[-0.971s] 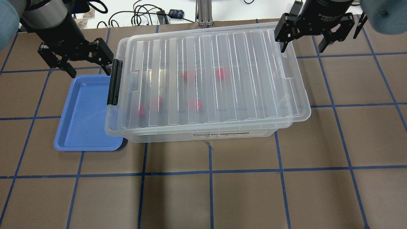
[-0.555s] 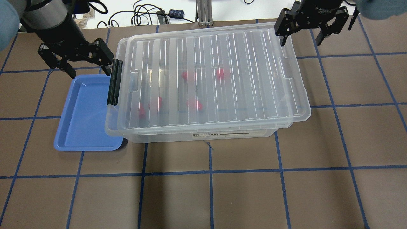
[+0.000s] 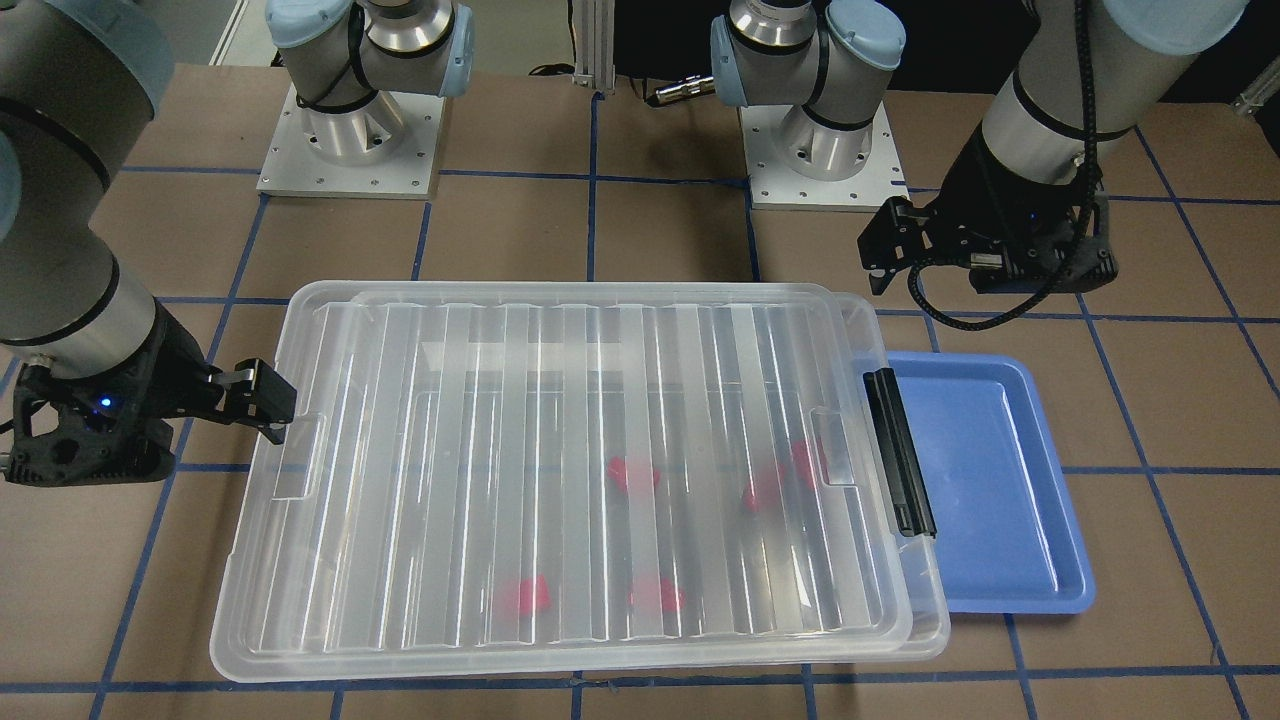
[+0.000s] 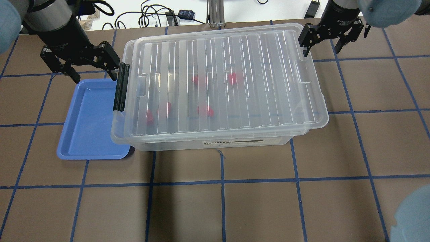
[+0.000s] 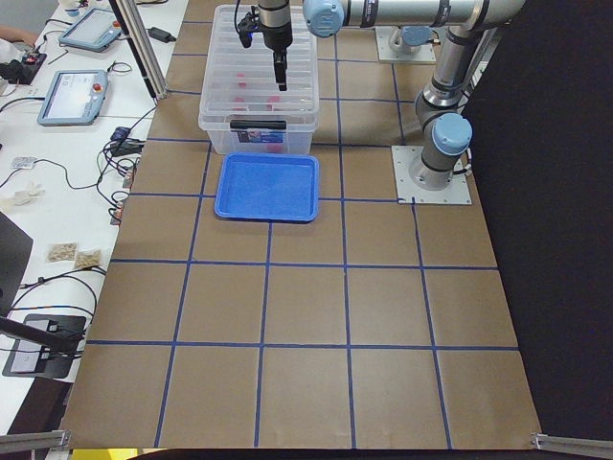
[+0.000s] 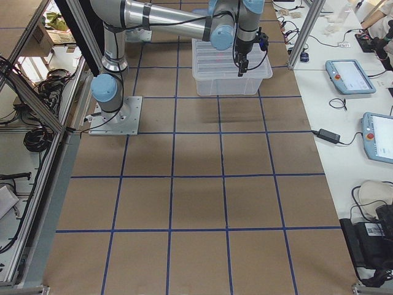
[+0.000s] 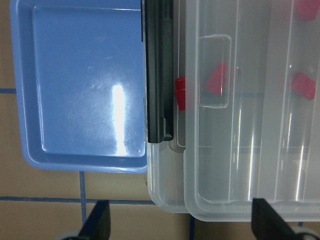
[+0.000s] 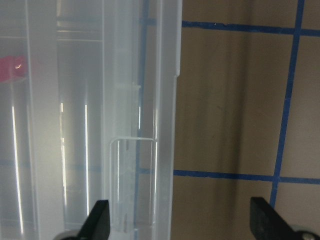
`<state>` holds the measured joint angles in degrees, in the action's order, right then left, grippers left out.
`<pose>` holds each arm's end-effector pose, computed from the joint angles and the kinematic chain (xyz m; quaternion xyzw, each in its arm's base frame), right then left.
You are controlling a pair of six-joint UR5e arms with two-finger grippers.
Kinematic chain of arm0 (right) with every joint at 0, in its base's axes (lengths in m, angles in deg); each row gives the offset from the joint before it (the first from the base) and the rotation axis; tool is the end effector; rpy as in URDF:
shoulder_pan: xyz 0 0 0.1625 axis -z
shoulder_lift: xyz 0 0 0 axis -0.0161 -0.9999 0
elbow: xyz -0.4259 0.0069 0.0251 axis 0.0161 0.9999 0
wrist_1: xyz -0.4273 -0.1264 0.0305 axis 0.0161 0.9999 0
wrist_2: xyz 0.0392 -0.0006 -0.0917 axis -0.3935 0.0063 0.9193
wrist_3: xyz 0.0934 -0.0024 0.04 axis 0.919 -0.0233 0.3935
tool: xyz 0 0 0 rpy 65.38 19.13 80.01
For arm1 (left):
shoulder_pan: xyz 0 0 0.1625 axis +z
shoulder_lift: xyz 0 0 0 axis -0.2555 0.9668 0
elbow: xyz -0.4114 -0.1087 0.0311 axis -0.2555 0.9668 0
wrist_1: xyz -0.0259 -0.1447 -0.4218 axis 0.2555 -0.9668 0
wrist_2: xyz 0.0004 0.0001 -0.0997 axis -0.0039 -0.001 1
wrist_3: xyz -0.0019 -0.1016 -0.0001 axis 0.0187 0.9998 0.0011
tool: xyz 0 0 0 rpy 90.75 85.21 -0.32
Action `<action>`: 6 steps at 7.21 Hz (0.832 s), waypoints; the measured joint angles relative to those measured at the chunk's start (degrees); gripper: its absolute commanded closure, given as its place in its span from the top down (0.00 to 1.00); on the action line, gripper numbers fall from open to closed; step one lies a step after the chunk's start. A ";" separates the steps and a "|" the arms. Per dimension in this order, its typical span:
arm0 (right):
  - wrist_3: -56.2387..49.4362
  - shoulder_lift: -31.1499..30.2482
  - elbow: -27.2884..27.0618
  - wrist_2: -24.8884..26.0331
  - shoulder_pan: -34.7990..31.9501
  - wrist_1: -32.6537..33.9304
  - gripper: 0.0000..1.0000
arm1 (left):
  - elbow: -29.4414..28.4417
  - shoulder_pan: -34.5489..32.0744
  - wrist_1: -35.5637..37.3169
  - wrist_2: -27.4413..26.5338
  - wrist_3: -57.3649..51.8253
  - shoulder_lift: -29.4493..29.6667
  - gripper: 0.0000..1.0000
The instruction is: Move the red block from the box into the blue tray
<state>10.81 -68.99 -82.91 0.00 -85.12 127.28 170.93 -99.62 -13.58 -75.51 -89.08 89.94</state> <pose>0.0677 -0.6596 0.3952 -0.0391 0.9992 -0.0022 0.0040 -0.0807 -0.5585 0.4851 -0.0129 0.9992 0.0377 0.0092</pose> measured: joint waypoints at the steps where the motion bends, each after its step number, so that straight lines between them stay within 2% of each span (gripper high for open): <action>1: -1.51 0.19 -2.68 0.13 0.44 4.04 0.99 | 0.23 0.00 0.03 0.00 -0.08 -0.03 1.00; 3: -4.67 0.24 -7.19 -0.19 2.50 9.95 1.00 | 1.10 0.00 0.50 0.15 -0.16 -0.11 1.00; 6: -8.88 0.29 -8.77 -0.33 4.96 12.58 1.00 | 1.36 0.00 0.80 0.26 0.03 -0.08 1.00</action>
<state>1.93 -68.70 -91.68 -0.33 -80.16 139.86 172.29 -99.62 -12.78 -75.25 -89.05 89.86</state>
